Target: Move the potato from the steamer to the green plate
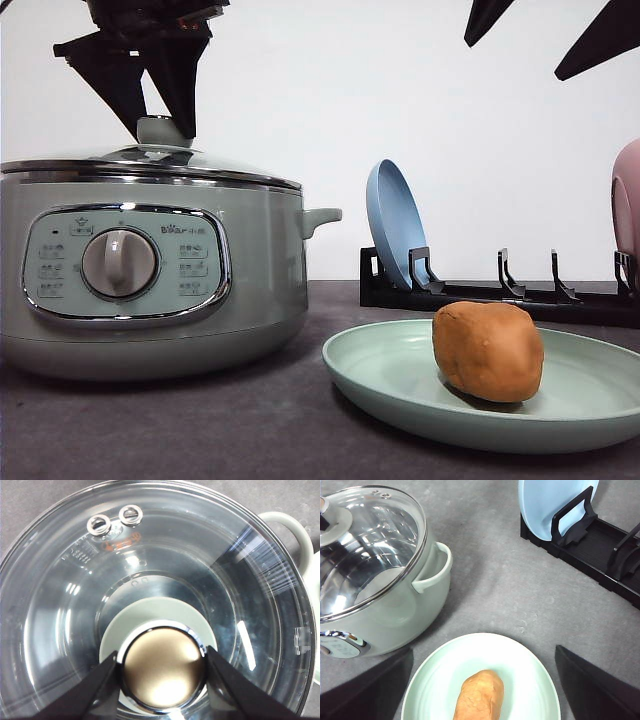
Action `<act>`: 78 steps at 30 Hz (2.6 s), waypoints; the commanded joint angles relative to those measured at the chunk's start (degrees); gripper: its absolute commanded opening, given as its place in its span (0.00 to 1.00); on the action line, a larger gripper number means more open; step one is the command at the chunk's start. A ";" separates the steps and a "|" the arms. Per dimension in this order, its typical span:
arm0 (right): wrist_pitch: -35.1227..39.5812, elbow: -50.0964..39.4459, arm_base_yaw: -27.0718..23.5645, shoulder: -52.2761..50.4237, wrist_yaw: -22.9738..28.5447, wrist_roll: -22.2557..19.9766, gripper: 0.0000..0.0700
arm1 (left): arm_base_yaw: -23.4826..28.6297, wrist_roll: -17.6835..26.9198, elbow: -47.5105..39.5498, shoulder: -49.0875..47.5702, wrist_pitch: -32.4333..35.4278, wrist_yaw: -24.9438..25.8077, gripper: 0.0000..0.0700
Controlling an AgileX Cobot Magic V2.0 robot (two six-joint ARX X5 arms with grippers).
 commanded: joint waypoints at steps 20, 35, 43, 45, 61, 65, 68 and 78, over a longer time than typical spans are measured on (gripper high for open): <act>-0.44 0.83 0.42 0.37 -0.34 -0.83 0.82 | -0.37 0.26 2.32 -2.32 0.19 0.07 0.68; -3.58 0.83 0.44 0.37 -7.17 -1.36 0.82 | -0.37 0.23 2.32 -14.47 -1.79 10.60 0.67; -8.59 0.83 0.48 0.37 -12.99 -1.36 0.82 | -0.42 0.25 2.32 -18.11 -5.33 18.21 0.67; -9.51 0.83 0.48 0.37 -14.03 -1.34 0.82 | -0.42 0.25 2.32 -18.51 -6.50 19.10 0.67; -13.53 0.83 0.48 0.37 -14.40 -1.36 0.82 | -0.63 0.77 2.32 -18.78 -11.29 19.44 0.67; -13.53 0.83 0.48 0.37 -14.39 -1.38 0.60 | -0.63 1.17 2.32 -18.78 -11.31 19.44 0.43; -13.52 0.83 0.48 0.37 -14.31 -2.09 0.12 | -0.66 1.47 2.32 -18.78 -11.29 19.44 0.02; -13.42 0.83 0.48 0.37 -13.73 -2.91 0.00 | -0.68 1.56 2.32 -18.78 -10.83 19.44 0.01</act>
